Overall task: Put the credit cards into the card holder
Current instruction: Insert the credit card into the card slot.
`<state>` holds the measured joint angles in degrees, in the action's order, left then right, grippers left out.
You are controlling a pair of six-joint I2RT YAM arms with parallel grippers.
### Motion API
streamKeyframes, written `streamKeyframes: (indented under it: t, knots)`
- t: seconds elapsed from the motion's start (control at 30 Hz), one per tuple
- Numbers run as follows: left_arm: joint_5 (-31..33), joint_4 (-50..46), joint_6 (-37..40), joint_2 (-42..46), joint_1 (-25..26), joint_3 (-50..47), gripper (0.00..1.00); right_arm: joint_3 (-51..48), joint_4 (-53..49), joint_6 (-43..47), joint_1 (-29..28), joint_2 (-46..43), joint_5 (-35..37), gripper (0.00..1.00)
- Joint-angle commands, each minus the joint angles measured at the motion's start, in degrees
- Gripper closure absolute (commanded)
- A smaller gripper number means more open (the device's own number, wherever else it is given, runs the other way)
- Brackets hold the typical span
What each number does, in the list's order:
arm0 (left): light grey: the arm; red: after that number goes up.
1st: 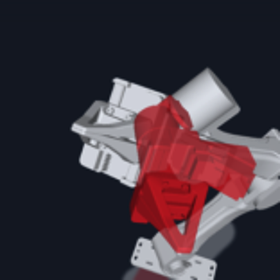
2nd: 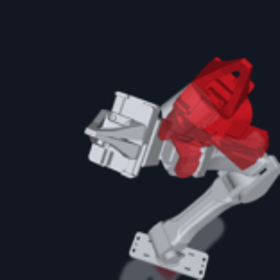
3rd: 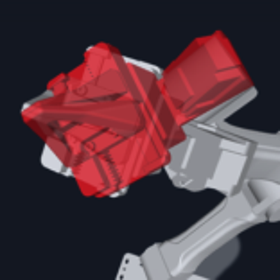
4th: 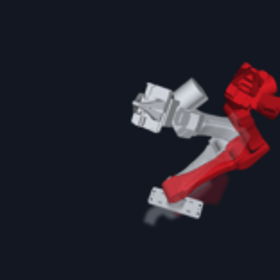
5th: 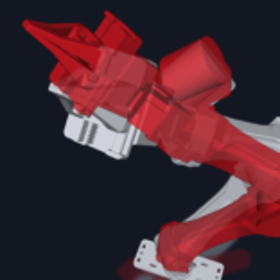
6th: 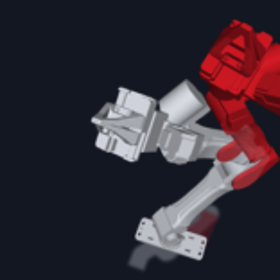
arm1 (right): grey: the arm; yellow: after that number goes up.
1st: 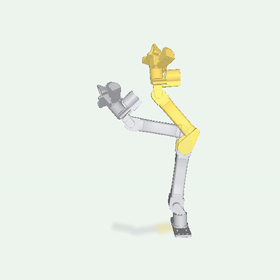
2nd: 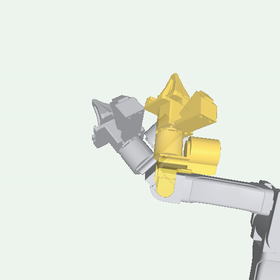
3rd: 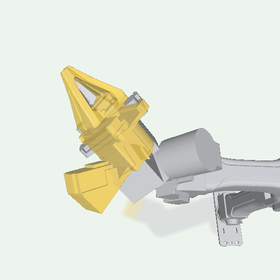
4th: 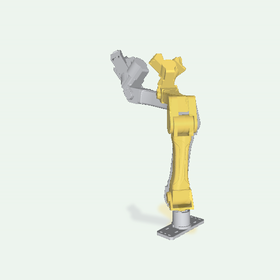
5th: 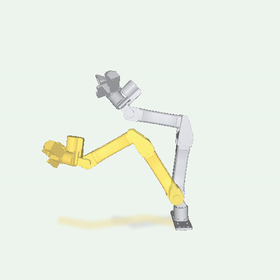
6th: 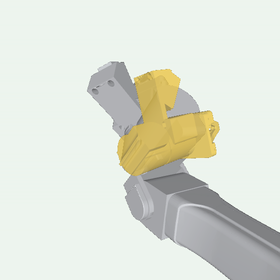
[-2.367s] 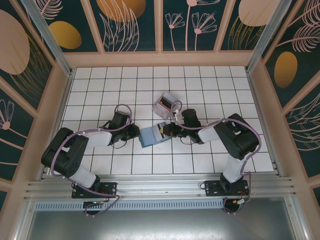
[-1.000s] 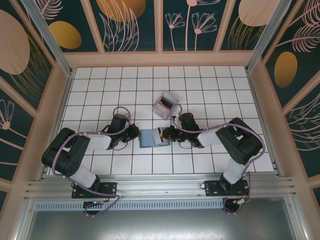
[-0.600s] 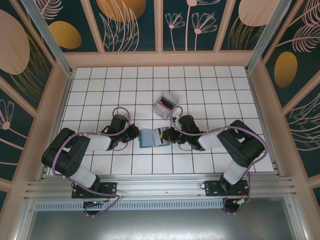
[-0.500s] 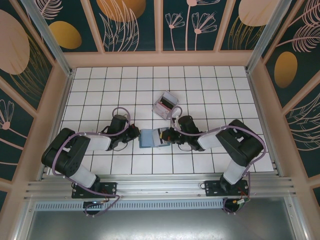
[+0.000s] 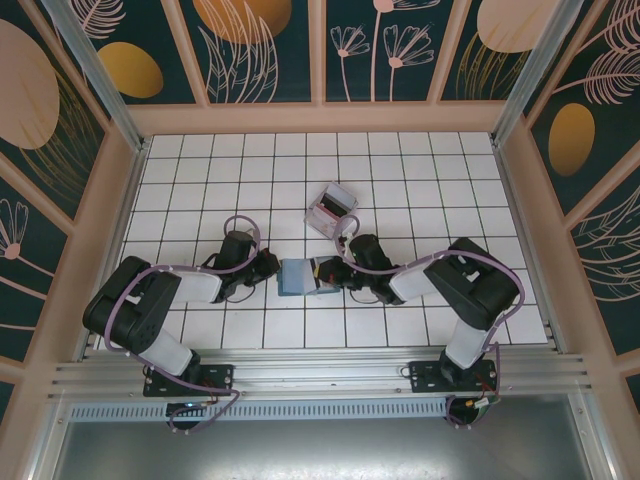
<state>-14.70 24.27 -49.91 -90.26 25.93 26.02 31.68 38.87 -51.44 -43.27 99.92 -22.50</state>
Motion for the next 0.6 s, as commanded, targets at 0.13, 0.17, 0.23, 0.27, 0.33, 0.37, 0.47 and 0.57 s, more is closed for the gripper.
streamKeyframes:
  t: [0.13, 0.17, 0.23, 0.27, 0.33, 0.37, 0.47, 0.57]
  knots:
    - [-0.5, -7.6, -1.1, -0.5, 1.2, -3.3, 1.0, -3.6, 6.4, -2.9, -1.8, 1.4, 9.4, 1.0]
    - [-0.4, -7.5, -1.1, -0.4, 1.2, -3.3, 1.0, -3.8, 7.1, -3.2, -2.1, 1.5, 10.0, 1.0]
    - [-0.4, -7.6, -1.2, -0.4, 1.2, -3.5, 1.0, -3.1, 6.6, -3.1, -3.0, 1.9, 10.3, 1.0]
    - [-0.4, -7.5, -1.2, -0.4, 1.2, -3.4, 1.0, -2.6, 6.2, -3.0, -3.5, 2.3, 10.4, 1.0]
    - [-0.4, -7.5, -1.2, -0.5, 1.2, -3.4, 1.0, -2.1, 5.7, -3.0, -4.6, 2.7, 11.0, 1.0]
    - [-0.5, -7.5, -1.2, -0.5, 1.2, -3.4, 1.0, -1.7, 4.8, -2.9, -5.3, 2.7, 11.6, 1.0]
    - [-0.2, -7.4, -1.3, -0.4, 1.3, -3.6, 1.0, -0.3, 2.1, -2.2, -6.9, 2.9, 13.7, 1.0]
    - [-0.3, -7.2, -1.4, -0.4, 1.3, -3.5, 1.0, 1.6, 0.1, -0.9, -7.5, 3.6, 13.7, 1.0]
